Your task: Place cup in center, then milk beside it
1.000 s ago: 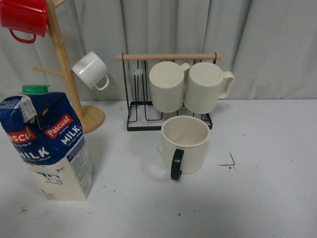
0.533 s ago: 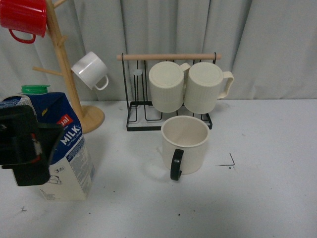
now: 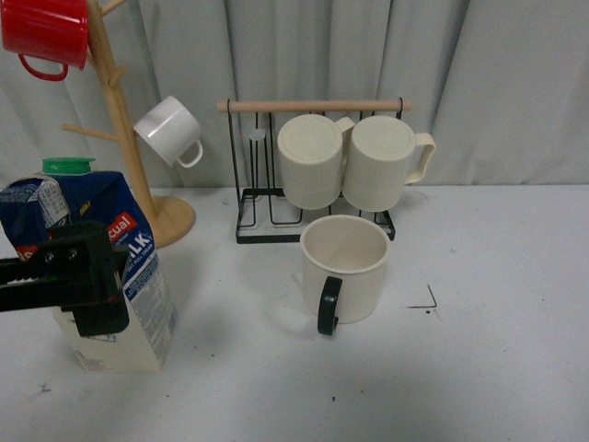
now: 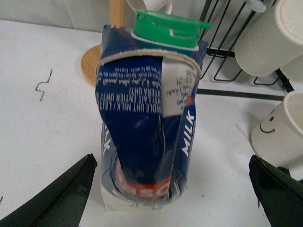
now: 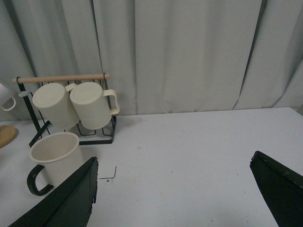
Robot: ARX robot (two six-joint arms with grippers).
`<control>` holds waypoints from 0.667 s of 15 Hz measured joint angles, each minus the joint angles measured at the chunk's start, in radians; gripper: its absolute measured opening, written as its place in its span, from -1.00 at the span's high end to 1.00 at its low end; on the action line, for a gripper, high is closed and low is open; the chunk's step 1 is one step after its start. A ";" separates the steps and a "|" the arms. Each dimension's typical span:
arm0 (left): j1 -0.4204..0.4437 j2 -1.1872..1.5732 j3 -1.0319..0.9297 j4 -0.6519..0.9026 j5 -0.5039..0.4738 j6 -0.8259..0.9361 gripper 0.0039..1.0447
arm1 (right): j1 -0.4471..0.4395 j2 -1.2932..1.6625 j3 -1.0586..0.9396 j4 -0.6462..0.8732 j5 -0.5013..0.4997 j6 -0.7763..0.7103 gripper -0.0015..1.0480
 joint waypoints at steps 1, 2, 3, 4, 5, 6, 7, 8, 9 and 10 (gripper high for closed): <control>0.011 0.034 0.016 0.035 -0.011 -0.001 -0.88 | 0.000 0.000 0.000 0.000 0.000 0.000 -0.87; 0.023 0.070 0.027 0.071 -0.026 -0.001 -0.88 | 0.000 0.000 0.000 0.000 0.000 0.000 -0.87; 0.032 0.109 0.037 0.107 -0.035 0.000 -0.88 | 0.000 0.000 0.000 0.000 0.000 0.000 -0.87; 0.041 0.143 0.053 0.125 -0.041 0.001 -0.88 | 0.000 0.000 0.000 0.000 0.000 0.000 -0.87; 0.045 0.169 0.070 0.134 -0.041 0.004 -0.88 | 0.000 0.000 0.000 0.000 0.000 0.000 -0.87; 0.049 0.188 0.105 0.116 -0.030 0.009 -0.84 | 0.000 0.000 0.000 0.000 0.000 0.000 -0.87; 0.047 0.183 0.145 0.044 0.013 0.018 -0.50 | 0.000 0.000 0.000 0.000 0.000 0.000 -0.87; 0.047 0.180 0.163 0.009 0.034 0.035 -0.26 | 0.000 0.000 0.000 0.000 0.000 0.000 -0.87; 0.053 0.175 0.175 -0.026 0.042 0.053 -0.02 | 0.000 0.000 0.000 0.000 0.000 0.000 -0.87; 0.057 0.175 0.190 -0.057 0.056 0.077 0.25 | 0.000 0.000 0.000 0.000 0.000 0.000 -0.87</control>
